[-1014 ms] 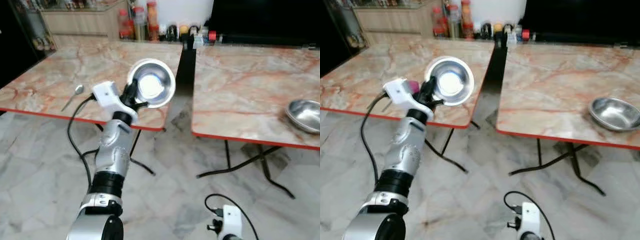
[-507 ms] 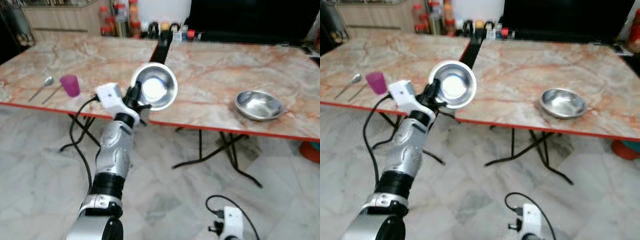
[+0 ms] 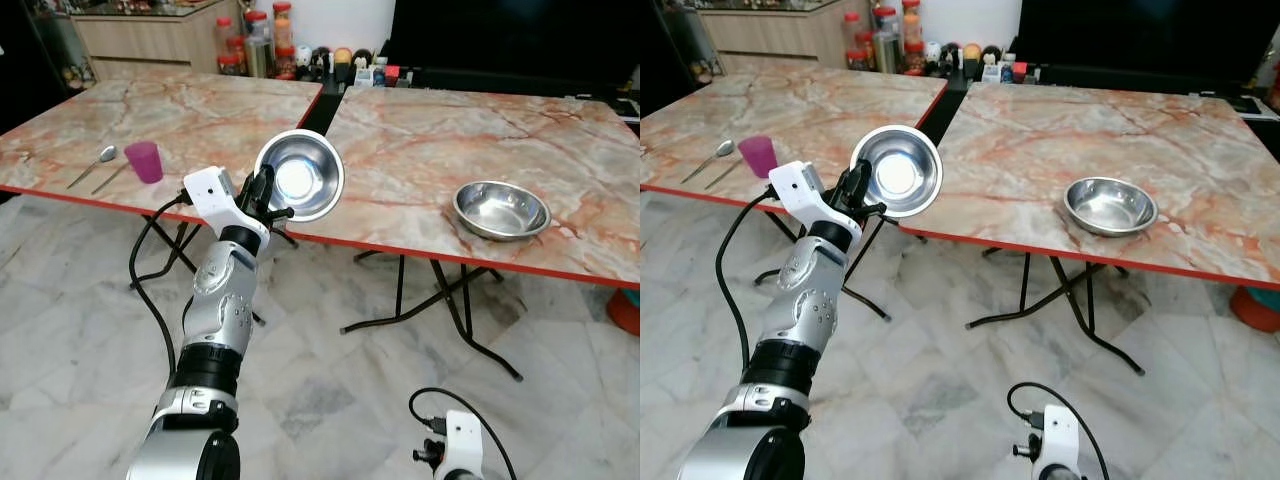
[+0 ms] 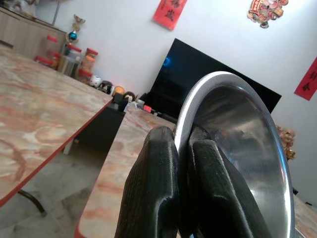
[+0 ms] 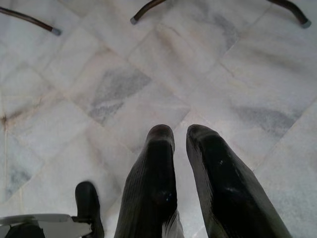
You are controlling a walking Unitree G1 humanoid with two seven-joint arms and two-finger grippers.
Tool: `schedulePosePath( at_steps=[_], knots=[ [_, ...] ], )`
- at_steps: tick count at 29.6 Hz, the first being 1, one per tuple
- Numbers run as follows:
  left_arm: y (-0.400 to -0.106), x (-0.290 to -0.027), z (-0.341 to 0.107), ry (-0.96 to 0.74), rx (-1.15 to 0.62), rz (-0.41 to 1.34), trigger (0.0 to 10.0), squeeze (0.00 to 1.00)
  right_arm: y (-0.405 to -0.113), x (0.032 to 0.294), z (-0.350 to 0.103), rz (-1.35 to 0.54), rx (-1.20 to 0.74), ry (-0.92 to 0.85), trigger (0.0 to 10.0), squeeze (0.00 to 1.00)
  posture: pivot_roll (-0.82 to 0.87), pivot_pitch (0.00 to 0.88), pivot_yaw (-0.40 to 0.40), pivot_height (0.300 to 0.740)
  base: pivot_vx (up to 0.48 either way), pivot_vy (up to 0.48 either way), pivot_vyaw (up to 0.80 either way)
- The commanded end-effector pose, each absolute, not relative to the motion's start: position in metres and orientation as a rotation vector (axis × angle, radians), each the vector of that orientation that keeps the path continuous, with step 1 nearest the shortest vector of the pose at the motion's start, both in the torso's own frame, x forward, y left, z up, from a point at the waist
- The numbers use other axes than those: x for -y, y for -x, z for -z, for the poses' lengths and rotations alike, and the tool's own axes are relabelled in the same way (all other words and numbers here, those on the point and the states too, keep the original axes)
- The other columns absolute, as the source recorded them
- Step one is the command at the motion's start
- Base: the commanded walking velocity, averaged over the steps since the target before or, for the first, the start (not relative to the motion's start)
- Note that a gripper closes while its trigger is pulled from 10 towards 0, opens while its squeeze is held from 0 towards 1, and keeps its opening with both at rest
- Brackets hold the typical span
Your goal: Setting the table
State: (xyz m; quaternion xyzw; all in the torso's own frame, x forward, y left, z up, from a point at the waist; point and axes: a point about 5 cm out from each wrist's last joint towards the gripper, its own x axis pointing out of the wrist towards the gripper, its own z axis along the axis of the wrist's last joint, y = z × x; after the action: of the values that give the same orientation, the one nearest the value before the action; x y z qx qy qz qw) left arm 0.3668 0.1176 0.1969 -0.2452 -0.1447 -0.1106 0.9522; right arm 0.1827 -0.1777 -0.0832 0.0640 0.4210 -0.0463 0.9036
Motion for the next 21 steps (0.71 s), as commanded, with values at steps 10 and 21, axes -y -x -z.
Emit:
schedulePosePath(
  at_steps=[10,21],
  knots=[
    [-0.3687,-0.116,-0.2033,0.492,0.31,0.245,10.0,0.0,-0.1898,0.1773,0.0794,0.094,-0.842,-0.134,10.0,0.0,0.02,0.0,-0.015,0.74,0.383,0.0,-0.26],
    [-0.3687,-0.1144,-0.2038,0.491,0.311,0.256,10.0,0.0,-0.1891,0.1769,0.0799,0.095,-0.847,-0.137,10.0,0.0,0.02,0.0,-0.016,0.74,0.379,0.0,0.0]
  ],
)
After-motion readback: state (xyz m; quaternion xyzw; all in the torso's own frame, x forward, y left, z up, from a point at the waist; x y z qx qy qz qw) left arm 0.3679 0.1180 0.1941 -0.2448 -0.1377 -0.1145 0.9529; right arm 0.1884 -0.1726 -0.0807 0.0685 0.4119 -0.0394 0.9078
